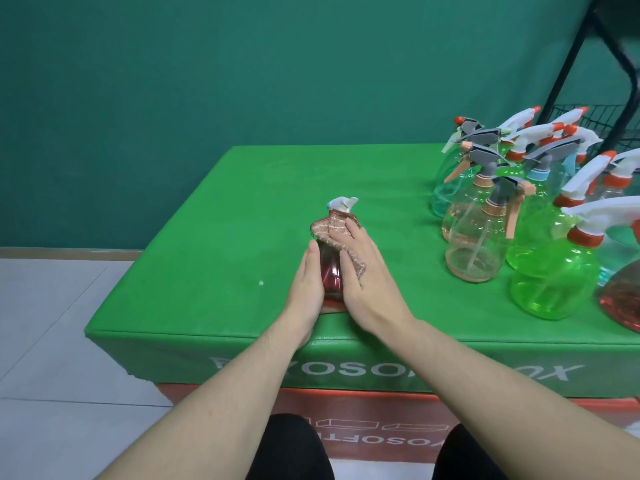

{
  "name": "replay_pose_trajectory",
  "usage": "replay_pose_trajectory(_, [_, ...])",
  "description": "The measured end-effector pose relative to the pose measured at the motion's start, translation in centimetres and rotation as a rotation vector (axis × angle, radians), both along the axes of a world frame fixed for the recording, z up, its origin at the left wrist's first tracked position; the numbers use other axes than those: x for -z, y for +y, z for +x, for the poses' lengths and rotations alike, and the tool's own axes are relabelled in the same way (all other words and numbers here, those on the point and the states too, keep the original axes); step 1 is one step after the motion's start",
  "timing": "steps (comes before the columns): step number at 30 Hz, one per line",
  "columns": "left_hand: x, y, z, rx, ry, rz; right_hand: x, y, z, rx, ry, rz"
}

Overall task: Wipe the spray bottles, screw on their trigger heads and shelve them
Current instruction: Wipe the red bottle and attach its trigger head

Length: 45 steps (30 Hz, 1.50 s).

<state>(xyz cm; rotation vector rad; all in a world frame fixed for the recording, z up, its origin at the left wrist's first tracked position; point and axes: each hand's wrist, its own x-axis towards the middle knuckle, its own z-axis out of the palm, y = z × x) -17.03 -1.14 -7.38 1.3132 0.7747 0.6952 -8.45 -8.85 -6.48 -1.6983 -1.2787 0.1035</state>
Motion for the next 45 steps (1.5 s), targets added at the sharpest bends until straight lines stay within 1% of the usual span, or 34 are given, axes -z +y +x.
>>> replay_pose_trajectory(9, [-0.5, 0.1, -0.5, 0.049, -0.124, -0.186, 2.4, -3.4, -1.2, -0.06, -0.39, -0.04])
replay_pose_trajectory(15, [-0.4, 0.2, -0.6, 0.015, -0.199, -0.183, 3.1, -4.5, -2.1, 0.014, -0.575, -0.084])
replay_pose_trajectory(18, [-0.6, 0.1, -0.8, 0.108, -0.226, -0.267, 2.6, -4.3, -2.5, 0.059, -0.631, -0.085])
replay_pose_trajectory(23, [-0.4, 0.5, -1.0, 0.256, -0.332, -0.406, 1.1, -2.5, -3.5, 0.11, -0.648, -0.14])
replay_pose_trajectory(25, [-0.2, 0.5, -1.0, 0.27, -0.341, -0.404, 0.5, -1.7, -3.5, 0.126, -0.62, -0.125])
replay_pose_trajectory(29, [0.0, 0.6, -0.9, 0.193, -0.337, -0.324, -0.5, 0.4, -2.8, 0.153, -0.515, -0.132])
replay_pose_trajectory(30, [0.0, 0.7, -0.9, 0.178, -0.323, -0.285, -0.9, 0.9, -2.5, 0.149, -0.457, -0.132])
replay_pose_trajectory(32, [-0.2, 0.7, -1.0, 0.167, -0.275, -0.216, -2.0, 1.7, -2.2, 0.133, -0.273, -0.109])
replay_pose_trajectory(34, [-0.4, 0.6, -1.1, 0.163, -0.242, -0.209, -2.9, 2.3, -1.9, 0.125, -0.075, -0.085])
replay_pose_trajectory(35, [-0.3, 0.6, -1.1, 0.167, -0.236, -0.216, -3.2, 2.5, -1.8, 0.13, -0.003, -0.091])
replay_pose_trajectory(37, [-0.4, 0.6, -1.1, 0.164, -0.242, -0.222, -3.2, 2.6, -1.8, 0.137, 0.066, -0.1])
replay_pose_trajectory(40, [0.1, 0.9, -1.0, 0.126, -0.247, -0.216, -2.7, 2.2, -2.2, 0.118, 0.026, -0.063])
replay_pose_trajectory(43, [0.5, 1.3, -0.8, 0.09, -0.257, -0.205, -1.1, 1.1, -2.7, 0.068, -0.178, -0.059])
replay_pose_trajectory(45, [0.8, 1.4, -0.8, 0.069, -0.283, -0.221, 0.3, 0.1, -3.1, 0.038, -0.261, -0.086])
